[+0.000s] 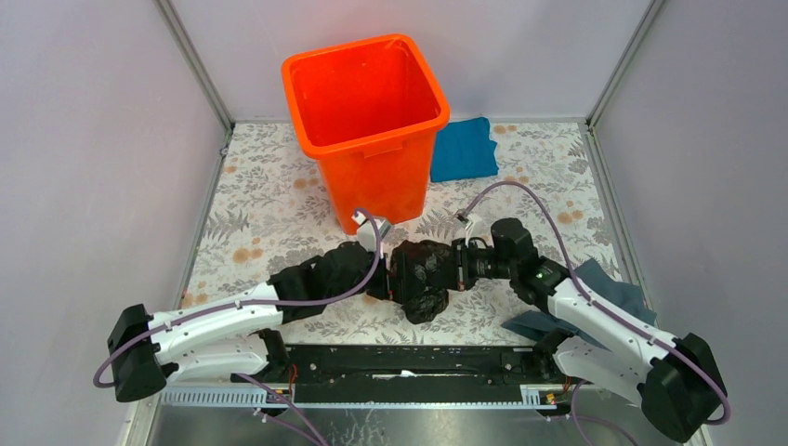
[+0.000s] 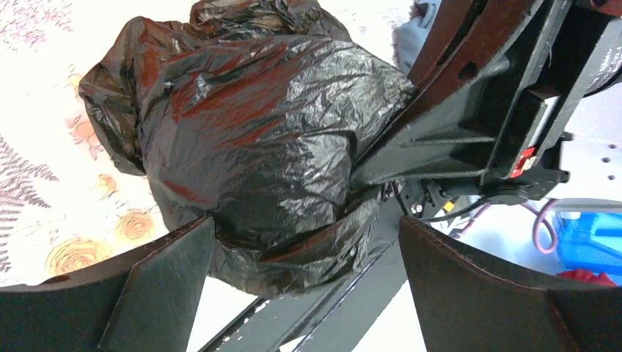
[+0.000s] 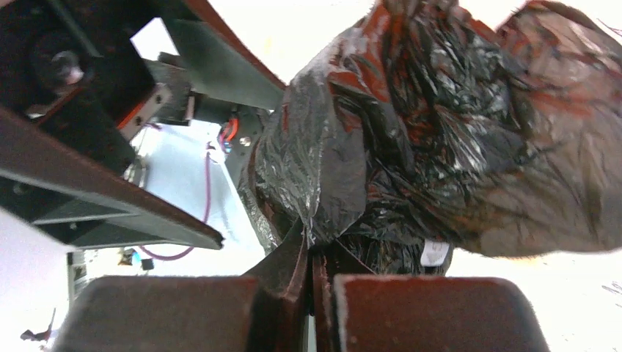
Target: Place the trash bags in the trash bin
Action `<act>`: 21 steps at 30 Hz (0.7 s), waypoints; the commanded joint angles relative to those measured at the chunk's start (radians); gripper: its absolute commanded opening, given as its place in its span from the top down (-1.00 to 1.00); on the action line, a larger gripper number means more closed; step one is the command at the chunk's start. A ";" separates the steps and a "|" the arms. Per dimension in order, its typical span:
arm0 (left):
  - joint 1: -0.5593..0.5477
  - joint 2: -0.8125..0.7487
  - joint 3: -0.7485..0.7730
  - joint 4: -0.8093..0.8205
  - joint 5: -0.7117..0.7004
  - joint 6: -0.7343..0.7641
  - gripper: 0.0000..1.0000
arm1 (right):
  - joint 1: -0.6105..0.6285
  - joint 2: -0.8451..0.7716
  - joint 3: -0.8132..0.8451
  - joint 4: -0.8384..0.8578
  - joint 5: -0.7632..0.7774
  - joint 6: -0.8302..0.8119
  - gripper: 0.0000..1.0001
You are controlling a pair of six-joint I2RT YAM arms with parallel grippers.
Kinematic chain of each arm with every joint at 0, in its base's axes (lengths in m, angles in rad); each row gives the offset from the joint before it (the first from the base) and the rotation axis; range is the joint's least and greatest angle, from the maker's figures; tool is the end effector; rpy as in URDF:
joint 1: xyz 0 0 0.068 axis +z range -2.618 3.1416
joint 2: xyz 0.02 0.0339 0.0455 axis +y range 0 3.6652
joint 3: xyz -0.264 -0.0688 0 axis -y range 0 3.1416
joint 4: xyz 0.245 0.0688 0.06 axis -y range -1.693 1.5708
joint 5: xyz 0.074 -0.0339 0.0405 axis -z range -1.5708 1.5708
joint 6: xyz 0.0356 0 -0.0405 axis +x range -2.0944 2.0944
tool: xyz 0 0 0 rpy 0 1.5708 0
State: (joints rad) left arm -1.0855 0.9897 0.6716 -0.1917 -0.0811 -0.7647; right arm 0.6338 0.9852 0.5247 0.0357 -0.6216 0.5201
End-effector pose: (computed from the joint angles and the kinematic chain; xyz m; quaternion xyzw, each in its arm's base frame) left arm 0.1062 -0.1951 0.2611 0.1174 0.8541 -0.3827 0.3321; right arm 0.1602 0.1435 0.2360 -0.2110 0.7893 0.4969 0.2925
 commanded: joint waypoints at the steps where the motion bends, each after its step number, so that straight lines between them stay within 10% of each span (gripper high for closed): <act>1: -0.002 0.025 0.054 0.044 0.073 0.033 -0.91 | -0.002 -0.052 0.048 0.030 -0.099 0.046 1.00; 7: -0.002 0.000 0.047 0.040 0.041 0.006 0.42 | -0.002 -0.071 0.041 -0.044 -0.063 0.055 0.87; 10: -0.002 -0.044 0.026 0.041 0.019 -0.018 0.87 | -0.002 -0.103 0.036 -0.093 -0.029 0.073 0.42; 15: -0.002 -0.155 -0.004 -0.039 -0.107 -0.106 1.00 | -0.002 -0.143 0.082 -0.279 0.108 0.035 -0.32; 21: 0.011 -0.297 -0.111 0.011 -0.169 -0.219 1.00 | 0.239 -0.076 0.068 -0.064 0.229 0.210 -0.66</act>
State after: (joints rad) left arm -1.0851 0.7521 0.6270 -0.2344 -0.1791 -0.8909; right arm 0.6807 0.8562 0.5591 -0.1516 -0.5114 0.6277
